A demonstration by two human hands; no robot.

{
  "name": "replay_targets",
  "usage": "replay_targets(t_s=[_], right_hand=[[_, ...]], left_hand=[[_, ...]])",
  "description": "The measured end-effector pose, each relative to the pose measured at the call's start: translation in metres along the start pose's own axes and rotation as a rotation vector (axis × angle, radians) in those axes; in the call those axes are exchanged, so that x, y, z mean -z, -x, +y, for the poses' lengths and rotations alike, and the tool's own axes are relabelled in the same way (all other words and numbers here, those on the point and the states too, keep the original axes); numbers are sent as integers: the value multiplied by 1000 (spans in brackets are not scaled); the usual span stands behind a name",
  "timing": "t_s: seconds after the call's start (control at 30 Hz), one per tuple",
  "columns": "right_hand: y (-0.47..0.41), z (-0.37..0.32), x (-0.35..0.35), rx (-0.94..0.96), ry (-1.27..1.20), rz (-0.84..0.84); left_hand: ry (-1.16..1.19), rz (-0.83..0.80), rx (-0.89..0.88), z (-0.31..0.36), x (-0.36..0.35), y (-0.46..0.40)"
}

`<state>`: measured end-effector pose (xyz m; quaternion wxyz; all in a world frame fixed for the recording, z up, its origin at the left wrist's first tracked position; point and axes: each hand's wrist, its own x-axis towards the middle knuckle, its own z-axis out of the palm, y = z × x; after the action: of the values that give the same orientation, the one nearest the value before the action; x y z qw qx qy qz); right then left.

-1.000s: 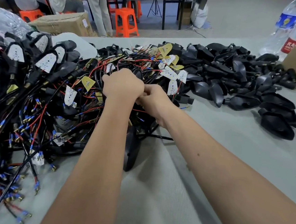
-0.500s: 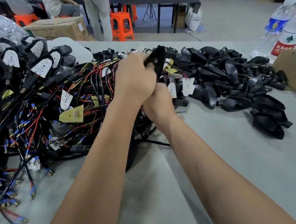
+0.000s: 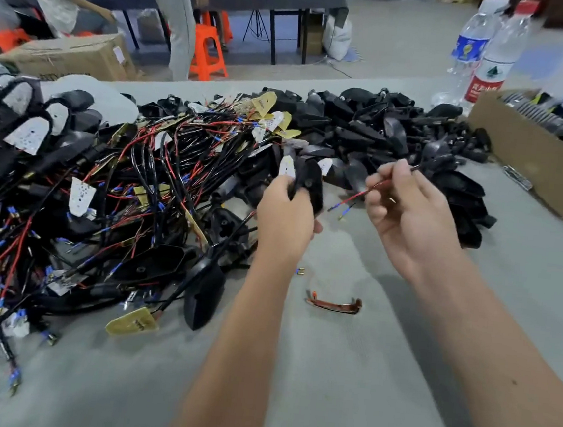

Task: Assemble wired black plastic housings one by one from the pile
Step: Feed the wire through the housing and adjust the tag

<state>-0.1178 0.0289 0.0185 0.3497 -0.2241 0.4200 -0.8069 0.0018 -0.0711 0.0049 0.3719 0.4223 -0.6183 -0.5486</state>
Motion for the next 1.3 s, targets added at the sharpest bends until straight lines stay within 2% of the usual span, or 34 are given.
replay_targets(t_s=[0.13, 0.27, 0.37, 0.5, 0.6, 0.93, 1.2, 1.3], right_hand=[[14, 5, 17, 50, -7, -30], [16, 9, 16, 54, -22, -124], [16, 11, 17, 43, -22, -118], [15, 16, 19, 77, 153, -84], [15, 20, 17, 93, 188, -46], [13, 31, 22, 258, 611, 120], [16, 34, 18, 221, 489, 129], [15, 34, 18, 195, 436, 153]], left_hand=[[-134, -23, -43, -6, 2, 7], [-75, -195, -64, -14, 8, 13], [-56, -323, -100, -22, 12, 18], [13, -361, -124, -22, 17, 19], [18, -401, -149, -20, 16, 20], [1, -372, -208, -27, 8, 17], [62, -390, -221, -26, 7, 17], [58, -349, -215, -28, 6, 17]])
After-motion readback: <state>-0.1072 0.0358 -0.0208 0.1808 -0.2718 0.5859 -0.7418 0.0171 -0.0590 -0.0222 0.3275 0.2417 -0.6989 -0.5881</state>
